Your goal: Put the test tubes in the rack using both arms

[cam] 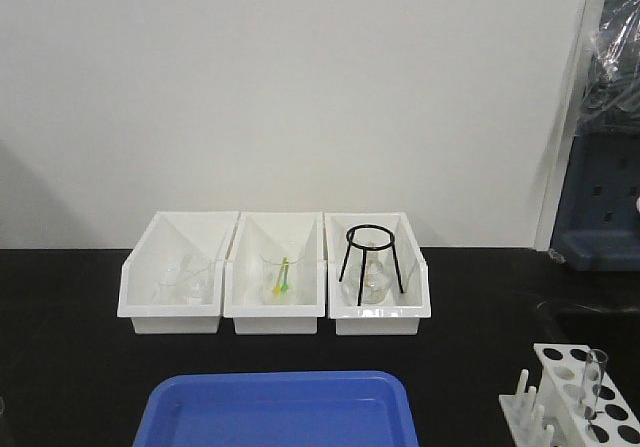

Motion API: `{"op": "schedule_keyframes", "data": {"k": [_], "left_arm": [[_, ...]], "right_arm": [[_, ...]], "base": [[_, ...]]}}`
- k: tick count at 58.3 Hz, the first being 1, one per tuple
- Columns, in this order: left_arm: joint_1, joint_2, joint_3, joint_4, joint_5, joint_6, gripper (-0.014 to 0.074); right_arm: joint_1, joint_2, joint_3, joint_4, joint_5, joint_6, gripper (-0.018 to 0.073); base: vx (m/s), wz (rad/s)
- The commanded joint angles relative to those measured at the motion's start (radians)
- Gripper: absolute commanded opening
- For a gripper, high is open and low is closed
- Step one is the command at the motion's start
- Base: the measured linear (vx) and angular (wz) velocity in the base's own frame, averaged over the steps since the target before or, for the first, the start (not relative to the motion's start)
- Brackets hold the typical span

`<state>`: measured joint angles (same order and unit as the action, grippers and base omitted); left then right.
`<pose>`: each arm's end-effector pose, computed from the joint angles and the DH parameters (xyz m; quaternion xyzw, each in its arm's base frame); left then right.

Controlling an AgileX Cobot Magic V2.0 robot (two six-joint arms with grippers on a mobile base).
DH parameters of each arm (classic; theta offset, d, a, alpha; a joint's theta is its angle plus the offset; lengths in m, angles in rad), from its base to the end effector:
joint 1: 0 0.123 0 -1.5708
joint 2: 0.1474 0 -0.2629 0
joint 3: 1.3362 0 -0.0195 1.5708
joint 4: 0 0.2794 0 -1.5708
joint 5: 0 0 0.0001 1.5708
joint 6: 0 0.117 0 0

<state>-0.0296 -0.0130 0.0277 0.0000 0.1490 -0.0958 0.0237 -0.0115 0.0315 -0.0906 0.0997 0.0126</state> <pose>0.1333 -0.0039 0.1889 -0.0243 0.7332 -0.0426 0.6782 0.1339 0.0021 0.1930 -0.0332 0.7176 -0.0220 0.6953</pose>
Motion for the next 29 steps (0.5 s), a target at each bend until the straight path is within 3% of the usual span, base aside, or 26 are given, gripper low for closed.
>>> {"op": "schedule_keyframes", "data": {"k": [1,29], "left_arm": [[0.002,-0.012,-0.025,0.0,-0.081,-0.008,-0.0006],[0.002,-0.012,-0.025,0.0,-0.081,-0.008,-0.0006]], "right_arm": [[0.002,-0.01,0.013,-0.013,-0.077,-0.002,-0.0012],[0.002,-0.01,0.013,-0.013,-0.077,-0.002,-0.0012]], "base": [[0.0,0.0],[0.0,0.0]]}}
